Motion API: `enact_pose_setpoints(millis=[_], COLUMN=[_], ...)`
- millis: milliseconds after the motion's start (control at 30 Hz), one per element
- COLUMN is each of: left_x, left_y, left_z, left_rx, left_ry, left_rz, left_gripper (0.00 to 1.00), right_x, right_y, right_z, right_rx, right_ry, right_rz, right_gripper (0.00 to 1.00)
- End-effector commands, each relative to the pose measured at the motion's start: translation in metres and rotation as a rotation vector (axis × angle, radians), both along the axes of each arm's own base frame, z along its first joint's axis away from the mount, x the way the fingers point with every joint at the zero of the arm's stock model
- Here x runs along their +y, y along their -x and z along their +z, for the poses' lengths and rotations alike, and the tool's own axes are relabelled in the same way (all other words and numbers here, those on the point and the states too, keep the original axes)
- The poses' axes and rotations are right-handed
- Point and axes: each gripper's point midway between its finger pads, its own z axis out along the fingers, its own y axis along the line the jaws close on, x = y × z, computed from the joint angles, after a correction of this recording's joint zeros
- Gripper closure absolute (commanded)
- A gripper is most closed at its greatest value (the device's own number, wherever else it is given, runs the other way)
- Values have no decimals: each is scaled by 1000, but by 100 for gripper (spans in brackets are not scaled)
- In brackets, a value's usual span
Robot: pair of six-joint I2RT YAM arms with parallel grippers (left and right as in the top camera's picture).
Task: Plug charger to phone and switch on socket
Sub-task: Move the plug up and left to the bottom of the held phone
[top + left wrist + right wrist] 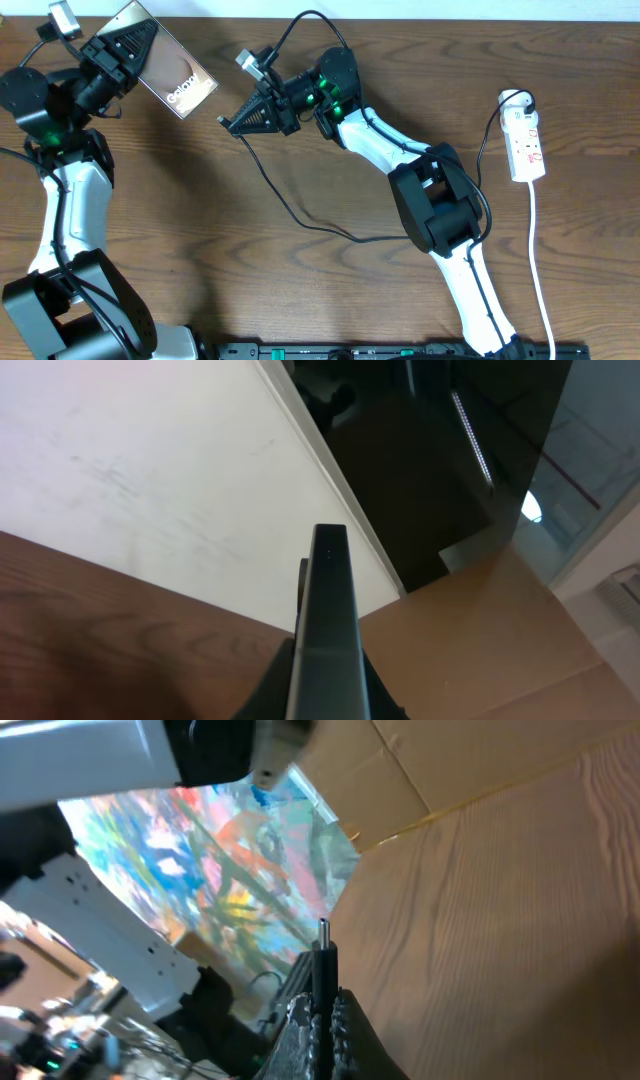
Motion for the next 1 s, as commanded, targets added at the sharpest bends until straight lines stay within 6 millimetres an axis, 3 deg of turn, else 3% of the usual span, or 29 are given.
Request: enact_pose_setpoints(millis=[0, 267, 633, 967], left_x=[-1, -6, -23, -22], left_y=[5, 9, 7, 1], left_z=[14, 12, 11, 12], left_rx=[-47, -54, -95, -118], left_ry=[-28, -48, -101, -116], left_rz=[-4, -37, -57, -16], left_gripper=[92, 93, 92, 92], right_x=[-2, 0, 7, 6], right_y=[6, 6, 21, 19], right_z=[19, 20, 27, 31], right_rx=[49, 66, -6, -39], right_ry=[37, 41, -5, -38], right_rz=[18, 11, 39, 20], right_gripper=[99, 99, 99, 99])
